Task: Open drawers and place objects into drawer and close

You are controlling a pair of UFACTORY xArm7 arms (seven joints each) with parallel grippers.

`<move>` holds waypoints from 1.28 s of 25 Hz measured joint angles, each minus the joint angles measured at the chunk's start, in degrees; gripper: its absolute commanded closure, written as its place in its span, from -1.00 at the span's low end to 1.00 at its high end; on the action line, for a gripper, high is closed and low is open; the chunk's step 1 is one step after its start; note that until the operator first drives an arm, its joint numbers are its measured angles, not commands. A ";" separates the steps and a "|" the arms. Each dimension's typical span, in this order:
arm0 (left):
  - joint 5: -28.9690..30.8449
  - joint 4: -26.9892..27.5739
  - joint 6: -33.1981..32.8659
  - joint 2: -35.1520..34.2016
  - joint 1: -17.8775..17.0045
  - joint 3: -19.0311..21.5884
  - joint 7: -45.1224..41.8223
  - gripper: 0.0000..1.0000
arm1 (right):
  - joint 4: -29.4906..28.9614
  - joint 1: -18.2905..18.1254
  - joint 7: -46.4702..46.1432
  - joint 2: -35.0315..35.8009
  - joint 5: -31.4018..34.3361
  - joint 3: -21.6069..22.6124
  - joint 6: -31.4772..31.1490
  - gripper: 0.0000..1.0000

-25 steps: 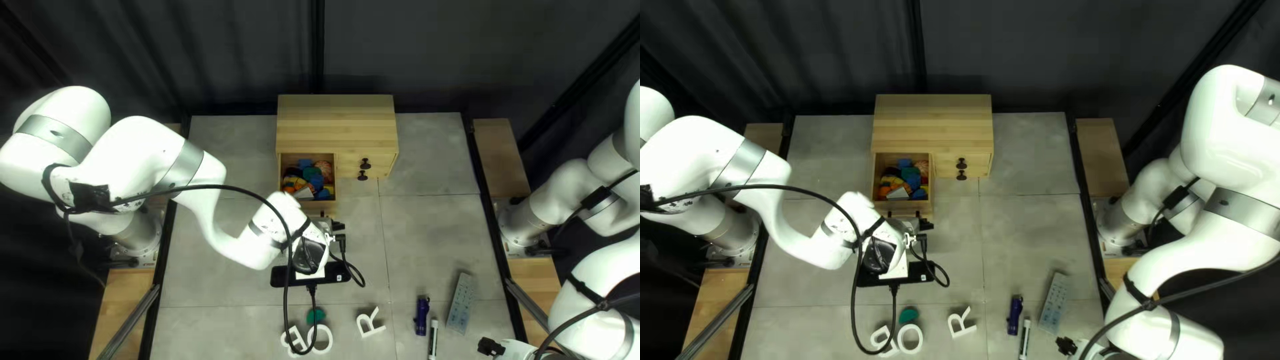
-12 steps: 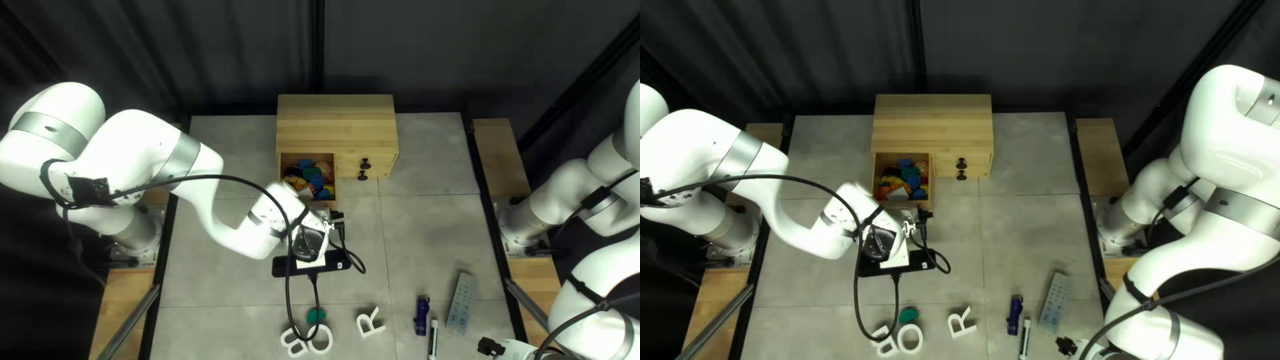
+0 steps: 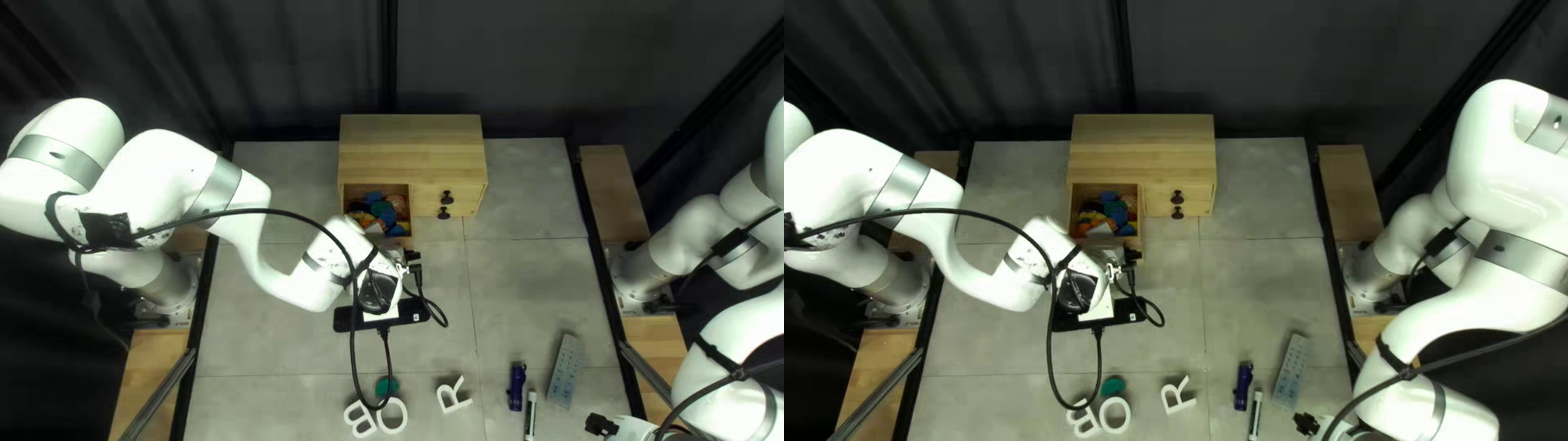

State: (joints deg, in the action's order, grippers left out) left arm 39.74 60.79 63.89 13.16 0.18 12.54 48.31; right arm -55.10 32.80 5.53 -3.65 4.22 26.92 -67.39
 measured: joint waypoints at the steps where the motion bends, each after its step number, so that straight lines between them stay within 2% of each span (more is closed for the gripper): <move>1: 0.03 0.03 0.00 0.00 -0.01 0.00 0.00 -1.00 | 0.00 0.00 0.00 0.00 0.00 0.00 0.00 -1.00; 19: -0.39 -1.53 -0.46 -1.80 -0.02 0.35 0.69 -1.00 | 0.00 0.00 0.00 0.00 0.00 0.00 0.00 -1.00; 32: -1.32 -1.42 0.87 -3.44 0.53 0.31 4.48 -1.00 | 0.00 0.00 0.00 0.00 0.00 0.00 0.00 -1.00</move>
State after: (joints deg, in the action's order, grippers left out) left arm 38.42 59.36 64.76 9.73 0.71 12.85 52.79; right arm -55.10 32.80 5.53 -3.65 4.22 26.92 -67.39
